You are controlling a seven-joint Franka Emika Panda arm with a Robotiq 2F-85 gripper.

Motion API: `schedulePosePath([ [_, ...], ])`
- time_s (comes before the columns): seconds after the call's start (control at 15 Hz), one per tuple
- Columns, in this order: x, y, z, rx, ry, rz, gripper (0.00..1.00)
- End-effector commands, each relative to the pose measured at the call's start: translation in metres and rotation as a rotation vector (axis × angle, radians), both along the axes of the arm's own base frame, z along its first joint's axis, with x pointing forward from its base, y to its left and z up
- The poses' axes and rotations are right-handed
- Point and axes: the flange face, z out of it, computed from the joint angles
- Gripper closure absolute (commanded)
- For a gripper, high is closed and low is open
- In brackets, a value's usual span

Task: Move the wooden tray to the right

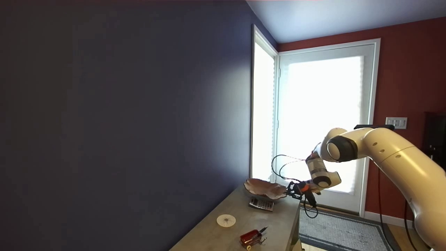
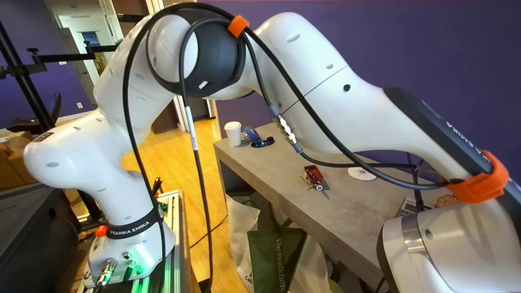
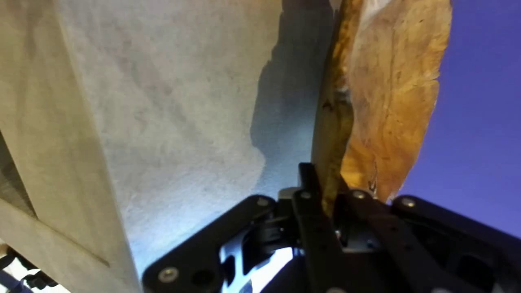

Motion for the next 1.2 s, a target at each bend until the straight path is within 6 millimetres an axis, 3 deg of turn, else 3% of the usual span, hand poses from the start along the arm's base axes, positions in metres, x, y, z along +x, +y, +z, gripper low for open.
schedulePosePath([
  [0.0,0.011,-0.007,-0.001,-0.012,-0.024,0.013,0.98],
  [0.67,0.015,0.007,-0.01,-0.029,0.019,0.079,0.98],
  [1.13,0.01,0.02,-0.005,-0.002,0.093,0.199,0.98],
])
